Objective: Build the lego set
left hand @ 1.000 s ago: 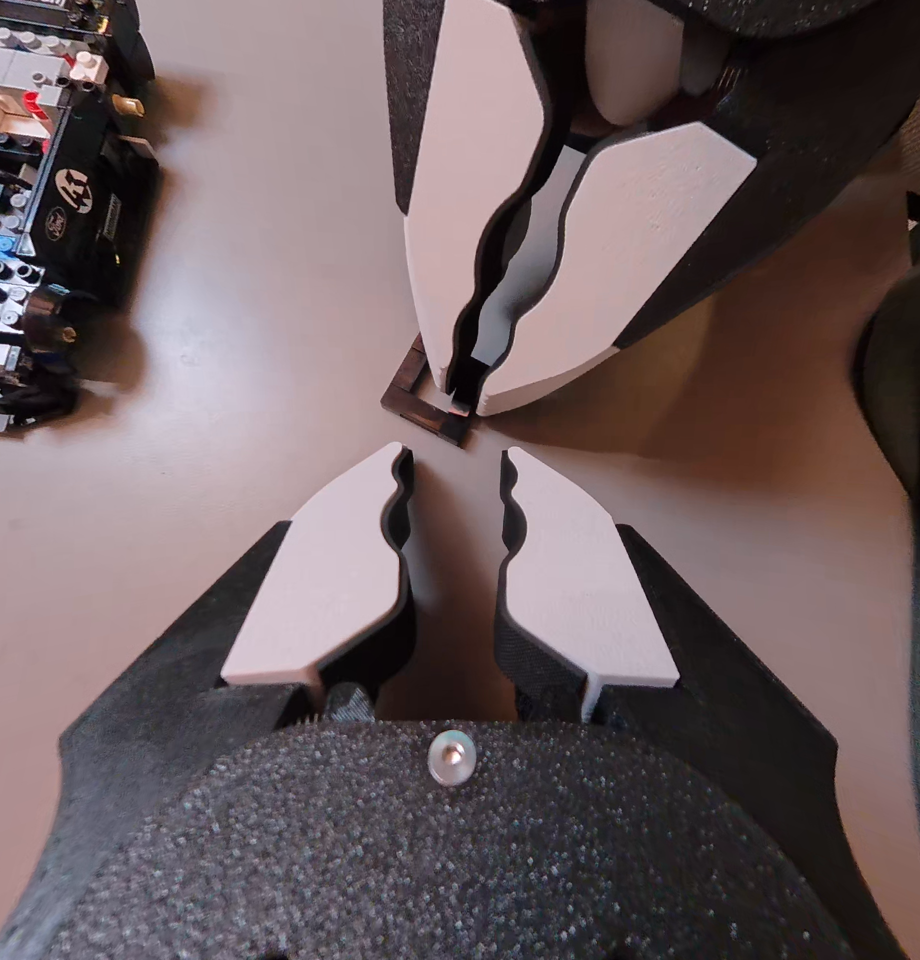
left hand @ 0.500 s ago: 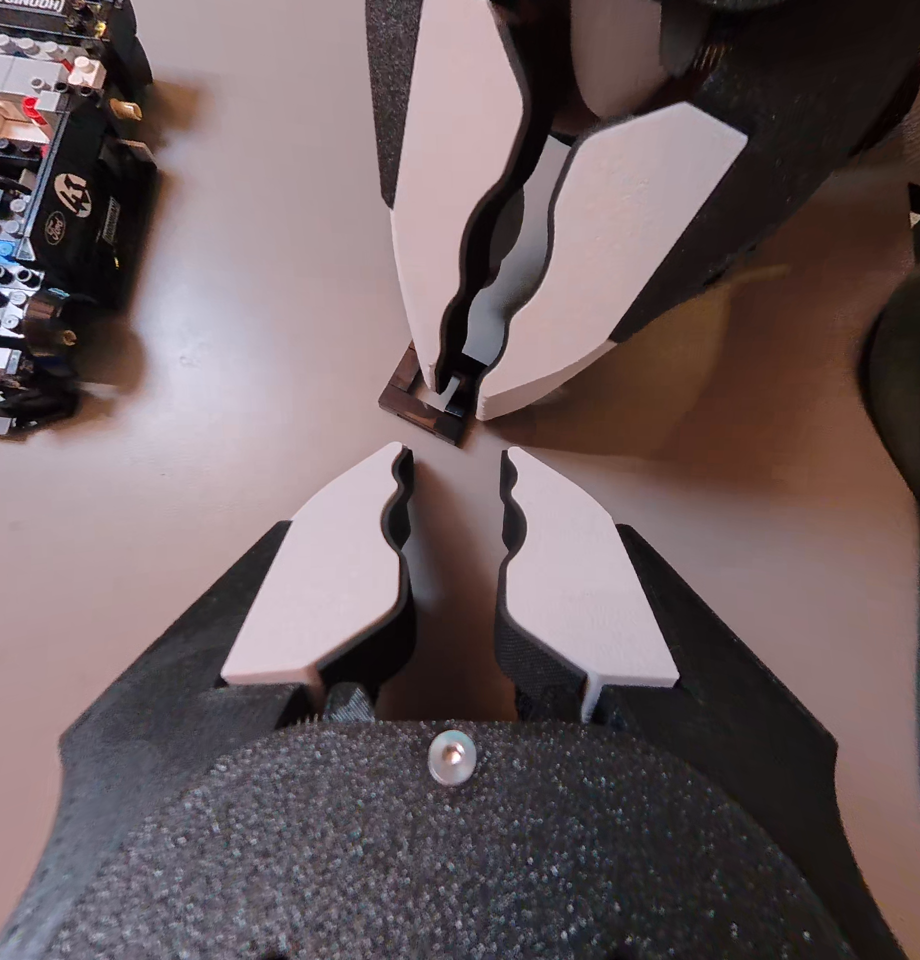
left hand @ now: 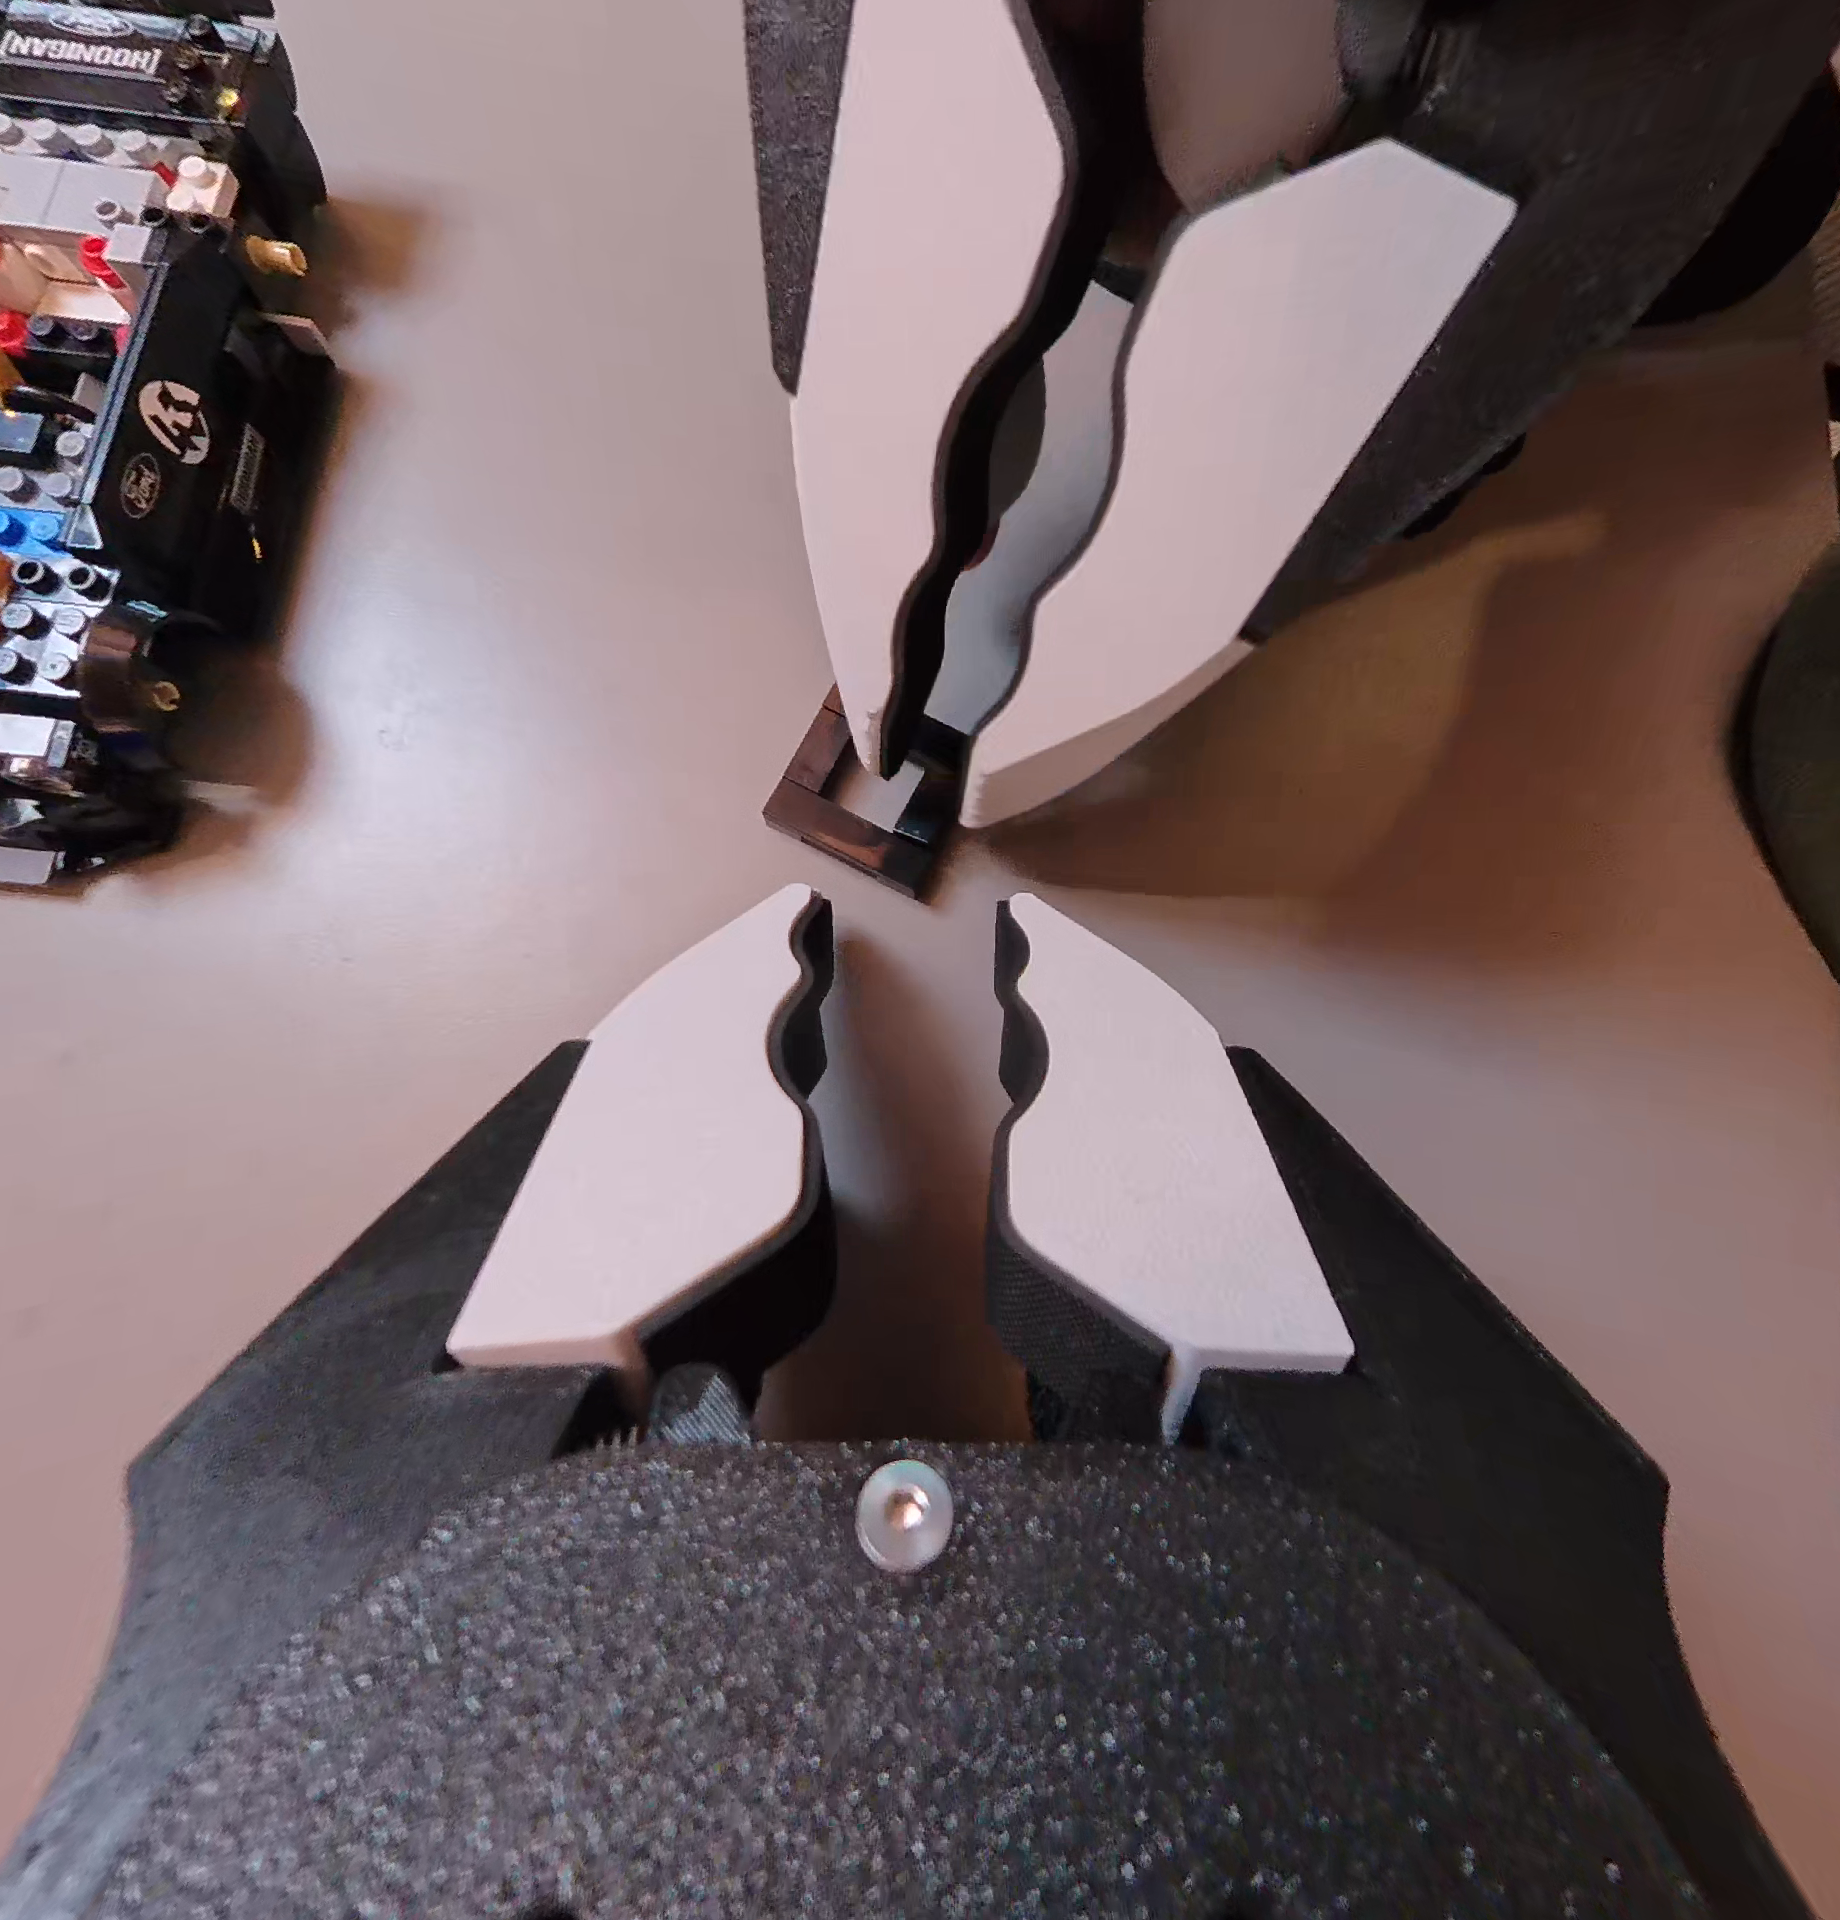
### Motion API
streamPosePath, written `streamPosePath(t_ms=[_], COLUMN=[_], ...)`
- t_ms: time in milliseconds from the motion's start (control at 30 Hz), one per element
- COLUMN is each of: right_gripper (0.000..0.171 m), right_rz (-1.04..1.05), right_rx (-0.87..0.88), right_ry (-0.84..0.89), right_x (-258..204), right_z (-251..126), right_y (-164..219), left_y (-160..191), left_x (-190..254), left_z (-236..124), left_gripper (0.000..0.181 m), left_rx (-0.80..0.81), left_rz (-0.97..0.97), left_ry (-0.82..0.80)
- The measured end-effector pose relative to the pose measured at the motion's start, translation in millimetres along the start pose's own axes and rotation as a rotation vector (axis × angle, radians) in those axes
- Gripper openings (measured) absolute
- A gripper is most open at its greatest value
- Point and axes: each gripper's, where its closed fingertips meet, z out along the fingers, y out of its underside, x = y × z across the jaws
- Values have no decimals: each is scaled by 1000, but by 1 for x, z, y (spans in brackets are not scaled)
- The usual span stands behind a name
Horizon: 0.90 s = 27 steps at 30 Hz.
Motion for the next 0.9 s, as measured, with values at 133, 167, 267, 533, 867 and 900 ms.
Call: streamPosePath(t_ms=[133,167,267,533,867,900], right_gripper=[14,14,13,9,8,8], right_rz=[-51,-56,-71,-75,-143,-152], right_rx=[-16,-25,-47,-65,82,107], right_ry=[35,36,30,0,108,129], right_x=[0,0,0,-3,7,8], right_z=[4,5,8,10,-11,-16], right_y=[3,4,6,5,-14,-18], left_y=[0,0,0,1,-25,-32], left_x=[-1,-1,-1,-2,-7,-10], left_z=[-1,-1,-1,-2,-19,-22], left_gripper=[29,29,29,29,28,28], left_rx=[3,3,1,-4,197,246], left_rz=[0,0,7,7,-266,-324], left_ry=[-4,-4,-10,-11,112,135])
